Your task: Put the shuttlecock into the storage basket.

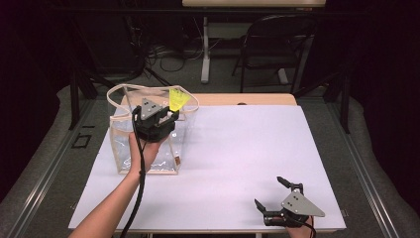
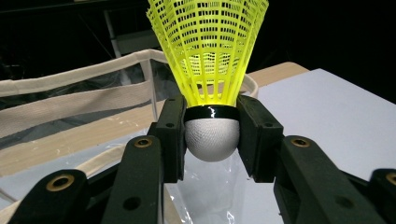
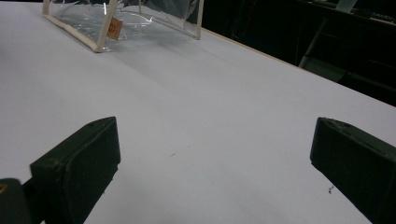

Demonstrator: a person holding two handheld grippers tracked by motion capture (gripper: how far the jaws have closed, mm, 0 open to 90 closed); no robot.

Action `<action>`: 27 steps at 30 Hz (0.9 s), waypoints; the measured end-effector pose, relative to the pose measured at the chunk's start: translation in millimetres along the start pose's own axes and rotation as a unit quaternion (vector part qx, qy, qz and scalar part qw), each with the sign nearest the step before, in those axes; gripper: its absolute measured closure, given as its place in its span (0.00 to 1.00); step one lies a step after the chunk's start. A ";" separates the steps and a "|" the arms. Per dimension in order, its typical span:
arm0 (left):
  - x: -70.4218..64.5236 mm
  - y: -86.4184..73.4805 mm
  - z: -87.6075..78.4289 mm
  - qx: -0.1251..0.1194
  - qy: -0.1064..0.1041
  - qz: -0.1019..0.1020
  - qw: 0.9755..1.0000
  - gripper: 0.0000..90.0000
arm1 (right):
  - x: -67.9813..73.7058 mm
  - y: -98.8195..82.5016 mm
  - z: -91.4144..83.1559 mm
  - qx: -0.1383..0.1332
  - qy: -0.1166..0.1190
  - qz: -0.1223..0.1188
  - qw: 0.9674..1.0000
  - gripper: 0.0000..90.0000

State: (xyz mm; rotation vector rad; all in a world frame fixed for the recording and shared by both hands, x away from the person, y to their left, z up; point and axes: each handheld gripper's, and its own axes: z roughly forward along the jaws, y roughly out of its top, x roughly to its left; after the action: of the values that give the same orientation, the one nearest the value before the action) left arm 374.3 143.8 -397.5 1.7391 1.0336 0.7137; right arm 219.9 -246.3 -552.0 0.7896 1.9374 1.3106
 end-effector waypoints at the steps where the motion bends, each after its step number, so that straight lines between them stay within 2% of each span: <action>1: 0.6 0.4 -0.4 -0.002 0.001 -0.001 1.000 0.72 | -0.1 -0.1 0.3 0.001 0.000 0.000 1.000 0.01; 14: 10.4 3.0 -4.0 -0.006 0.012 -0.001 1.000 0.72 | 0.3 -0.4 2.0 0.004 0.002 -0.002 1.000 0.01; 27: 21.7 2.7 -3.2 -0.008 0.018 -0.014 1.000 0.72 | 0.3 -0.6 3.0 0.007 -0.002 -0.003 1.000 0.01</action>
State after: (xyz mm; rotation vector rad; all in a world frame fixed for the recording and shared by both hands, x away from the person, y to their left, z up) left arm 382.7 163.8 -393.6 1.7018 1.0717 0.7363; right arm 222.1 -244.6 -553.5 0.7920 1.9465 1.2938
